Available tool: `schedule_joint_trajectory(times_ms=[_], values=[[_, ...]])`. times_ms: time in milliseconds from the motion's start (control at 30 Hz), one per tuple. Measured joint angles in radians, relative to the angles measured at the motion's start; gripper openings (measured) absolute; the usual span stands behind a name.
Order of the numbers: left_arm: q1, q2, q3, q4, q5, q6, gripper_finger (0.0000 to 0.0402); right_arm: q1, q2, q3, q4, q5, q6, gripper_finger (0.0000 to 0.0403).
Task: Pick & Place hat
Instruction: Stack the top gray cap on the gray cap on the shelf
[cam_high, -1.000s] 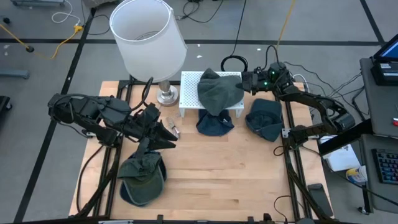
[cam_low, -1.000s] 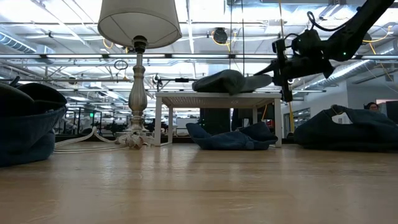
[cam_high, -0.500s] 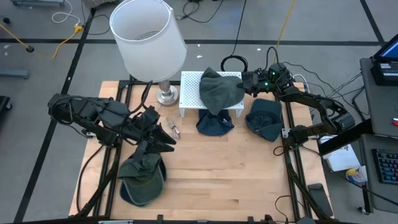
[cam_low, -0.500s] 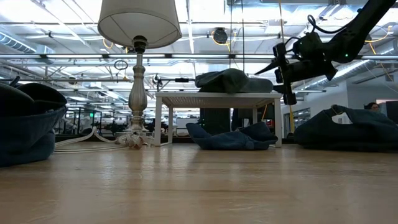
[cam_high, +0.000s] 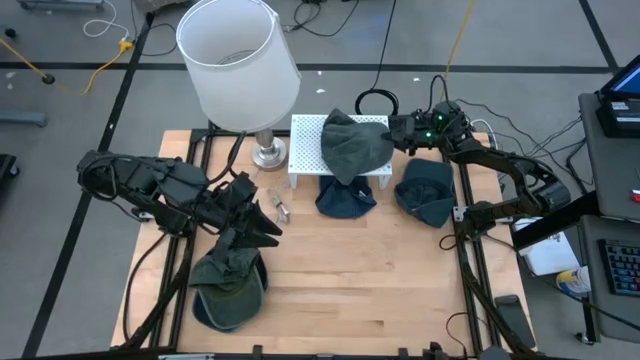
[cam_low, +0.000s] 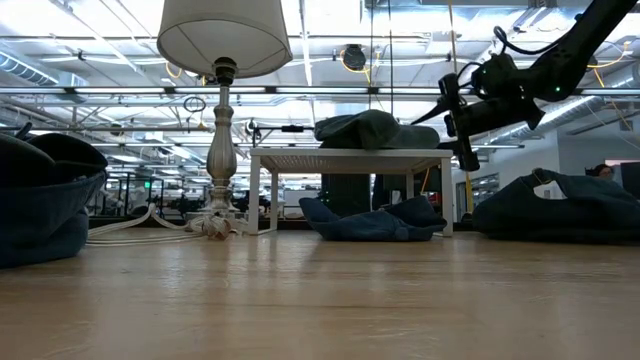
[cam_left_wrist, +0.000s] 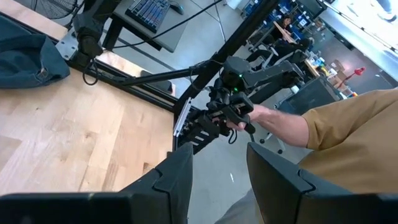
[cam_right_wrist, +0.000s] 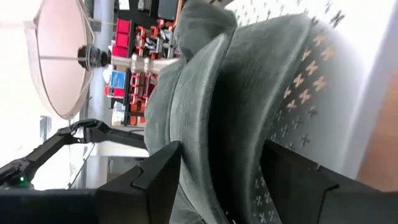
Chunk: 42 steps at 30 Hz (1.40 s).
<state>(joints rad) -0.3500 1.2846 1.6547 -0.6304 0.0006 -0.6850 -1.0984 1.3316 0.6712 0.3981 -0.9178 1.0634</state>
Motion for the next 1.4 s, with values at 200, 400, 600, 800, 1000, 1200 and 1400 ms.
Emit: schedule_joint_trajectory(times_ms=[200, 400, 600, 800, 1000, 1200, 1400], values=[[0.000, 0.000, 0.000, 0.000, 0.001, -0.010, 0.0154, -0.082, -0.058, 0.000, -0.087, 0.003, -0.060, 0.0210], [0.000, 0.000, 0.000, 0.000, 0.002, -0.009, 0.0154, -0.188, -0.139, 0.000, -0.243, 0.040, -0.139, 0.0210], [0.000, 0.000, 0.000, 0.000, 0.001, -0.010, 0.0154, -0.169, -0.310, 0.000, -0.398, 0.076, -0.202, 0.0210], [0.000, 0.000, 0.000, 0.000, 0.001, -0.009, 0.0154, -0.105, -0.433, -0.003, -0.501, 0.188, -0.308, 0.0210], [0.000, 0.000, 0.000, 0.005, 0.001, -0.008, 0.0154, -0.060, -0.397, -0.060, -0.477, 0.184, -0.330, 0.0210], [0.000, 0.000, 0.000, 0.006, 0.002, -0.005, 0.0154, -0.014, -0.388, -0.099, -0.371, 0.186, -0.319, 0.0205], [0.000, 0.000, 0.000, 0.006, 0.002, -0.006, 0.0154, 0.047, -0.375, -0.101, -0.358, 0.220, -0.333, 0.0188]])
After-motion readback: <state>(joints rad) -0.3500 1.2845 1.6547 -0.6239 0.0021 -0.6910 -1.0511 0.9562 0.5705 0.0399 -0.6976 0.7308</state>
